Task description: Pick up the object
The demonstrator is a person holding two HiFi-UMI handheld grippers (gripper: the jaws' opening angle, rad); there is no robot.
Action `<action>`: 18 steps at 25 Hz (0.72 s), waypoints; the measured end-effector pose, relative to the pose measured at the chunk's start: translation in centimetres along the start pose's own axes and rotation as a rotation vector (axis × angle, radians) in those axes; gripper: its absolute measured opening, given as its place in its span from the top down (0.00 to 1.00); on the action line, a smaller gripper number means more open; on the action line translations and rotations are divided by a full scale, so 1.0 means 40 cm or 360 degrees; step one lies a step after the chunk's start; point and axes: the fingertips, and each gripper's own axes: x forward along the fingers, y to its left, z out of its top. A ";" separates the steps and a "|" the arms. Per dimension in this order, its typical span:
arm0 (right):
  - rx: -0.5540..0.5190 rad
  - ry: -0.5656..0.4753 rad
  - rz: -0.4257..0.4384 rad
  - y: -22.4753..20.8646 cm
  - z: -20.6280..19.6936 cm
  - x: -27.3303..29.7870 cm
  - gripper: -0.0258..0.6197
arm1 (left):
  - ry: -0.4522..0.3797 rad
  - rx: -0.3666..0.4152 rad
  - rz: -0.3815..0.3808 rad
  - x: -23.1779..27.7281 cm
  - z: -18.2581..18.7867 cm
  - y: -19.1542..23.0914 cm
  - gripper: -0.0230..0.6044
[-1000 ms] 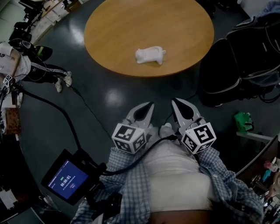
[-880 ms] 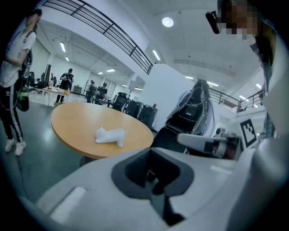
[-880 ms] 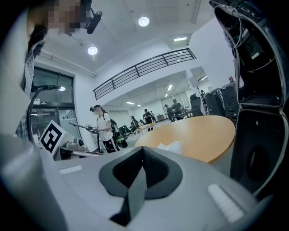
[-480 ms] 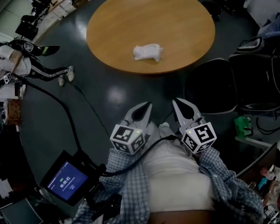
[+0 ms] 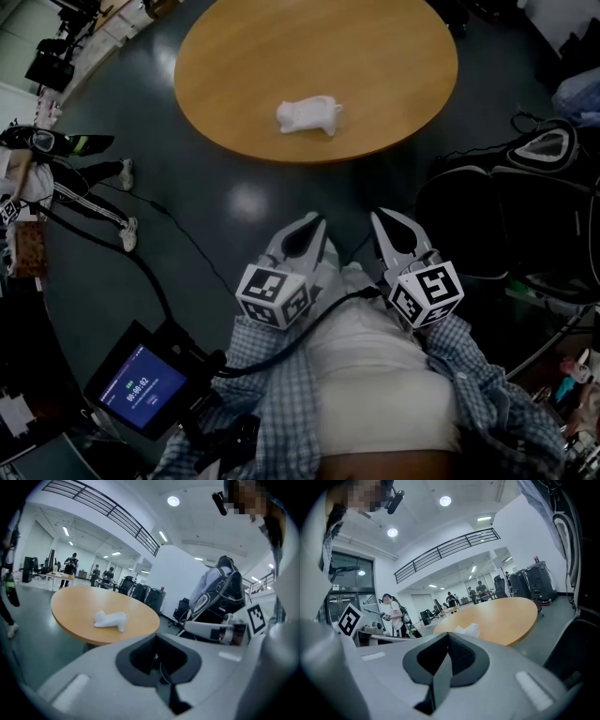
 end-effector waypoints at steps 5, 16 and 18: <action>-0.0019 0.0010 -0.0049 -0.027 0.018 0.055 0.95 | 0.0012 0.0006 -0.0047 0.053 0.032 0.044 0.96; 0.0017 0.0099 -0.0170 -0.038 -0.012 -0.091 0.95 | 0.0056 -0.0023 -0.0127 0.014 -0.014 -0.082 0.96; 0.0041 0.0126 -0.0194 -0.046 -0.040 -0.089 0.95 | 0.0067 -0.0005 -0.0134 0.014 -0.017 -0.081 0.96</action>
